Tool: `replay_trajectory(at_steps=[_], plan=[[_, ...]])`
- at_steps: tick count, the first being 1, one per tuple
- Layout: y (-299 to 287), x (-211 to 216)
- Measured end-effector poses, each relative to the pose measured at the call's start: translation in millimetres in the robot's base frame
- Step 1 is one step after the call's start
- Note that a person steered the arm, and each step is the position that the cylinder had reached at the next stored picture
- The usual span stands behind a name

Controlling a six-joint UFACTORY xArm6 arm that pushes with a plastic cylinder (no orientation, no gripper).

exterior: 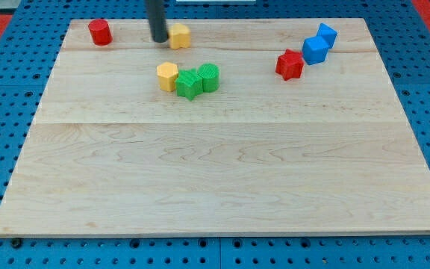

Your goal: Move the blue cube to the bottom of the red star

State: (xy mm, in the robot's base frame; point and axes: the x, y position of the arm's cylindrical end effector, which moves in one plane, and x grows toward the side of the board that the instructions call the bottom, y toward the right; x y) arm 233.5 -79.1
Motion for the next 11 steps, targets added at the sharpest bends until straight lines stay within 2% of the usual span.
replay_trajectory(at_steps=[1, 2, 3, 4, 6, 8, 9, 10, 11], plan=[[54.9, -4.3], [24.2, 14.0], [23.8, 33.2], [25.1, 33.3], [74.8, 33.3], [82.3, 34.8], [145.2, 57.2], [183.6, 59.6], [185.1, 40.9]])
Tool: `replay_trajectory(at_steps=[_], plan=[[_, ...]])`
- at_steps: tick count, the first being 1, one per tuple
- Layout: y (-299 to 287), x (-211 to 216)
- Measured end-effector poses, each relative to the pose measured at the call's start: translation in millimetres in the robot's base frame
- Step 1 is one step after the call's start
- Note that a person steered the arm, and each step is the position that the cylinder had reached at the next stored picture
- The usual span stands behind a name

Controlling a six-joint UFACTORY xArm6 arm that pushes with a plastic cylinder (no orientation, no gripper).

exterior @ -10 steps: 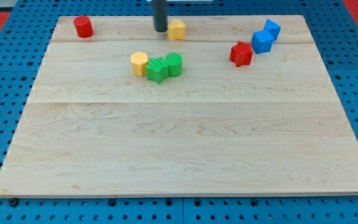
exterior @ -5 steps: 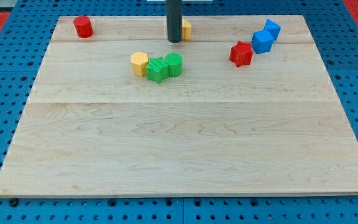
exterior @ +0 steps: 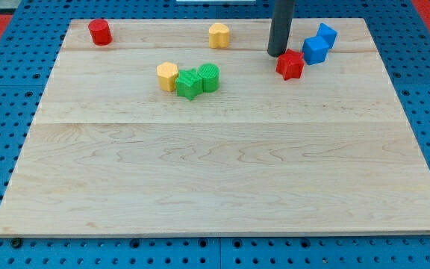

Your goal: Move the blue cube to the bottom of the red star

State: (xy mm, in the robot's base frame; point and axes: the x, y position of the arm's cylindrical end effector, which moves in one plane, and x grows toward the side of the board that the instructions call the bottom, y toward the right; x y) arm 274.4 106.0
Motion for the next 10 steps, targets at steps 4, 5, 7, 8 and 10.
replay_trajectory(at_steps=[4, 5, 7, 8, 10], plan=[[51.7, 0.3], [65.6, 33.8], [68.3, 38.1], [68.5, 33.5], [86.6, 26.3]])
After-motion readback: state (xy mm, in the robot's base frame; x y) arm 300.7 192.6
